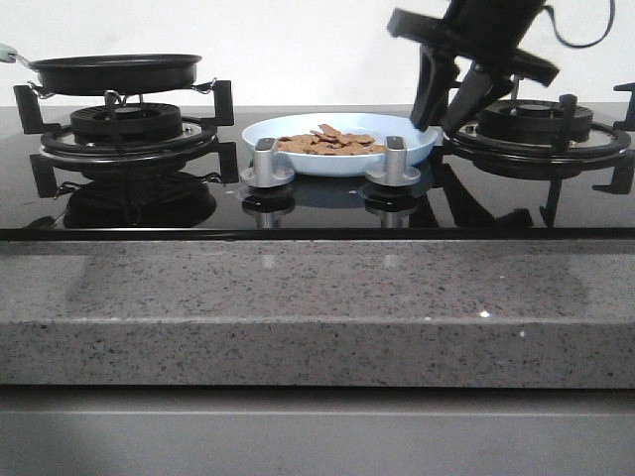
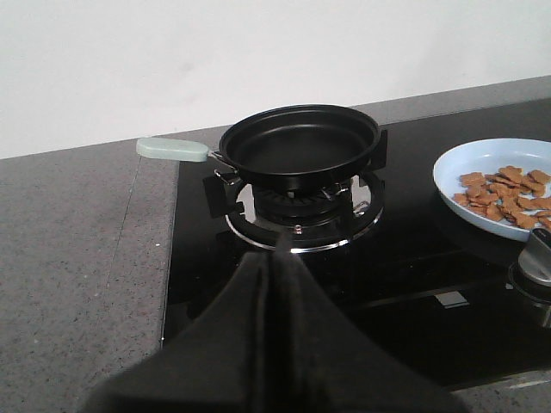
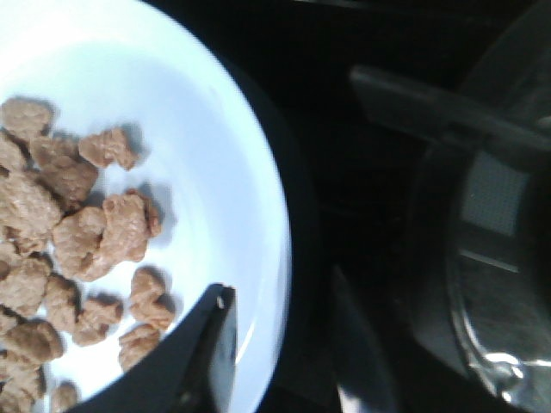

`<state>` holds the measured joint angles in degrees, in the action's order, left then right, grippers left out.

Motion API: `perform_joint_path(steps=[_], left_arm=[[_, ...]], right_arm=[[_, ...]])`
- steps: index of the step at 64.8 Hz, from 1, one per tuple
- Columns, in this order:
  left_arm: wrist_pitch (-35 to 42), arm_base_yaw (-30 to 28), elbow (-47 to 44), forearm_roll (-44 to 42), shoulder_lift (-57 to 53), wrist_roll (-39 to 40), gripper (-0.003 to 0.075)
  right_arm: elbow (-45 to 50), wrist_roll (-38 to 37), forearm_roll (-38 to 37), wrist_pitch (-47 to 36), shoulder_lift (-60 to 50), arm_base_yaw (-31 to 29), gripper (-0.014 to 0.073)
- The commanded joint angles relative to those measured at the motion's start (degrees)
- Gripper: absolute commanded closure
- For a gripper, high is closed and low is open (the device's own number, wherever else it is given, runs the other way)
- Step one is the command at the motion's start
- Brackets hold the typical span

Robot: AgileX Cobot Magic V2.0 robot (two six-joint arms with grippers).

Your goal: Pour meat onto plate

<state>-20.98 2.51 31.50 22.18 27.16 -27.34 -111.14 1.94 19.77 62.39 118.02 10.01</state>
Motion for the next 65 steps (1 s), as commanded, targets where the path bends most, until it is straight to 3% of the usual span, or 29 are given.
perform_joint_path(steps=[1, 11, 27, 33, 50, 65], left_arm=[[4.4, 0.5, 1.5, 1.1, 0.3, 0.0, 0.0741], [4.4, 0.5, 1.5, 1.1, 0.3, 0.0, 0.0741], [4.4, 0.5, 1.5, 1.1, 0.3, 0.0, 0.0741], [4.4, 0.5, 1.5, 1.1, 0.3, 0.0, 0.0741], [4.4, 0.5, 1.5, 1.1, 0.3, 0.0, 0.0741], [4.3, 0.5, 1.5, 1.1, 0.3, 0.0, 0.0741]], right_arm=[[-1.9, 0.5, 0.6, -0.9, -6.2, -0.6, 0.0408], [-1.9, 0.5, 0.0, 0.5, -9.1, -0.6, 0.0665], [-1.4, 0.8, -3.7, 4.1, -13.3, -0.6, 0.0654], [3.1, 2.4, -4.2, 2.1, -18.1, -0.6, 0.0654], [32.0, 6.8, -4.3, -15.5, -40.0, 0.4, 0.0654], [53.0, 8.0, -6.5, -25.8, -58.0, 0.4, 0.0654]])
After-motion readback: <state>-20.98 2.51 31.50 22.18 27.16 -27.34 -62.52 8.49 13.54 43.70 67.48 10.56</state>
